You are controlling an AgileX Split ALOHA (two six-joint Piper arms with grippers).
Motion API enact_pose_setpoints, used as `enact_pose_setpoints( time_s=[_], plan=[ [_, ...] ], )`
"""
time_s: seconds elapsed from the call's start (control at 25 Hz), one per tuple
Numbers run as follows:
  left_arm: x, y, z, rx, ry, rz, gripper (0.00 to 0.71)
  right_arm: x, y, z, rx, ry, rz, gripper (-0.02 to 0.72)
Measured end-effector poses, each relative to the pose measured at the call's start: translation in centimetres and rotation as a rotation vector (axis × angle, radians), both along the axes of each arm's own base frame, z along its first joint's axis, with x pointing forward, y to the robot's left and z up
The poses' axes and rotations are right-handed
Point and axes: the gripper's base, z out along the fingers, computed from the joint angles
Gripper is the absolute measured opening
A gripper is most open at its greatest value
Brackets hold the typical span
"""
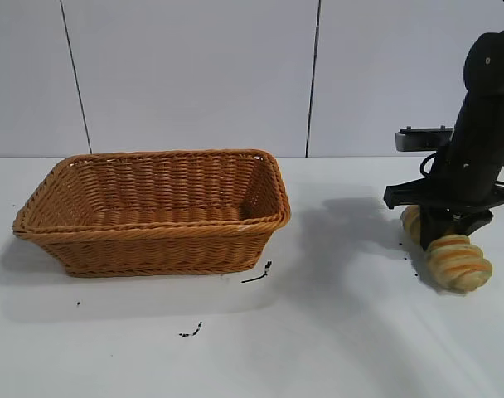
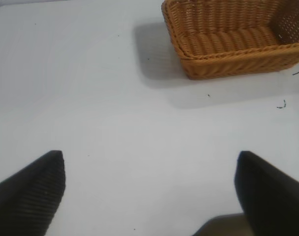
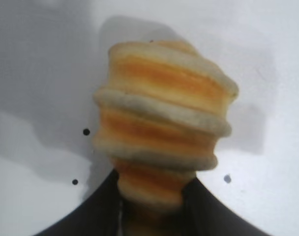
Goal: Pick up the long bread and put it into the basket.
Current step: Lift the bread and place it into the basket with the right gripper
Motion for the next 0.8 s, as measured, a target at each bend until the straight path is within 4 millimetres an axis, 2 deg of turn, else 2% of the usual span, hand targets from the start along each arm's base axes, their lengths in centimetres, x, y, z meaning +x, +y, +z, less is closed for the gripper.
enact_pose_setpoints(
  time_s=[0.2,0.36,0.6,0.8],
  plan=[
    [0.0,0.0,0.0,0.000,0.000,0.000,0.696,0.5,0.2,4.2,-0.001,-0.008,0.008,0.143],
    [0.0,0.0,0.0,0.000,0.000,0.000,0.696,1.0,2.1,6.4,-0.007,-0.048,0.054,0.143],
    [0.0,0.0,0.0,0.000,0.000,0.000,0.696,1.5,8.3,9.9,0.012,-0.140,0.187,0.143],
    [0.0,0.0,0.0,0.000,0.000,0.000,0.696,1.9,14.6,10.3,0.024,-0.152,0.315,0.143]
  ],
)
